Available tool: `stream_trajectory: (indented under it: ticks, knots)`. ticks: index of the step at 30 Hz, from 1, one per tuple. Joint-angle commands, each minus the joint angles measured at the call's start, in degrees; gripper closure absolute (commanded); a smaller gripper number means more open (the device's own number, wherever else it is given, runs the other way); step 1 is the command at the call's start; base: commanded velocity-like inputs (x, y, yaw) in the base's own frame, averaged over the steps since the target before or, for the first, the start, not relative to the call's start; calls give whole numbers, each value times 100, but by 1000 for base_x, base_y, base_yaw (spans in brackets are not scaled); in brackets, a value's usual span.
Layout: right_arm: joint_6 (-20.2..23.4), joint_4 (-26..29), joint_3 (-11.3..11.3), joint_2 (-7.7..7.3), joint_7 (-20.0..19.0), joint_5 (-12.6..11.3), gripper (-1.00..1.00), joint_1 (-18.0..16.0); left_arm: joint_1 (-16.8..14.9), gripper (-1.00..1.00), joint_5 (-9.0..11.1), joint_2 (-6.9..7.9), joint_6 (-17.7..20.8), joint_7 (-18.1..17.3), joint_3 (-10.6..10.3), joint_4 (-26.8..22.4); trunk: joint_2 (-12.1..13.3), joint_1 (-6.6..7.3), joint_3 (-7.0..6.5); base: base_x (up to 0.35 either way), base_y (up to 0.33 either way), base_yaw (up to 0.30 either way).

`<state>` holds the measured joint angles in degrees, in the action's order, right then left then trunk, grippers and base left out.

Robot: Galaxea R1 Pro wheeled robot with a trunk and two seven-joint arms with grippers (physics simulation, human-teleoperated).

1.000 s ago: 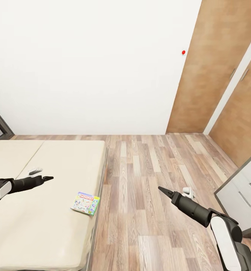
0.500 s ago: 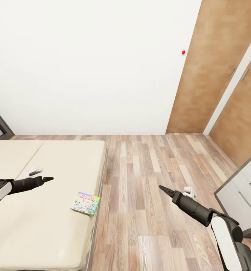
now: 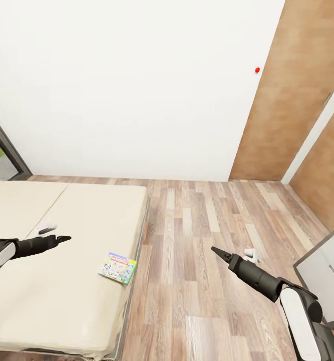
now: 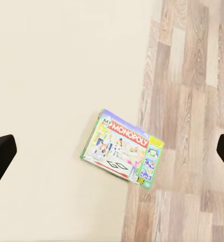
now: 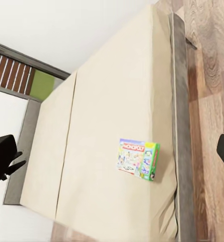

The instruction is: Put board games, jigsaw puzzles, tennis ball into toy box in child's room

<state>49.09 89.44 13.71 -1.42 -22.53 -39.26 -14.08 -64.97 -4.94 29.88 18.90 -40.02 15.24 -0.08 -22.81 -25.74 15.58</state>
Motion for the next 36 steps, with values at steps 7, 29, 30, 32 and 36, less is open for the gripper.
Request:
stream_trajectory:
  ticks: [7, 29, 30, 32, 36]
  knots:
    - [30, 3, 9, 2, -24, 15, -100, -2, -7, -100, -51, 0, 35, -15, 50, -4, -11, -4, 11, 76, -20, 289]
    - [30, 3, 7, 8, -23, 15, -100, -1, -7, -100, -51, -23, 35, -23, 49, -8, -11, -4, 11, 40, -5, 292]
    - [30, 3, 6, 9, -23, 15, -100, 0, -7, -100, -51, -24, 35, -23, 49, -7, -11, -4, 11, 0, -64, 292]
    - [30, 3, 6, 5, -23, 15, -100, 0, -7, -100, -51, -25, 35, -21, 49, -8, -11, -4, 11, 0, -41, 292]
    - [30, 3, 7, 8, -23, 15, -100, 0, -7, -100, -51, -26, 35, -22, 50, -4, -11, -4, 11, 0, -16, 292]
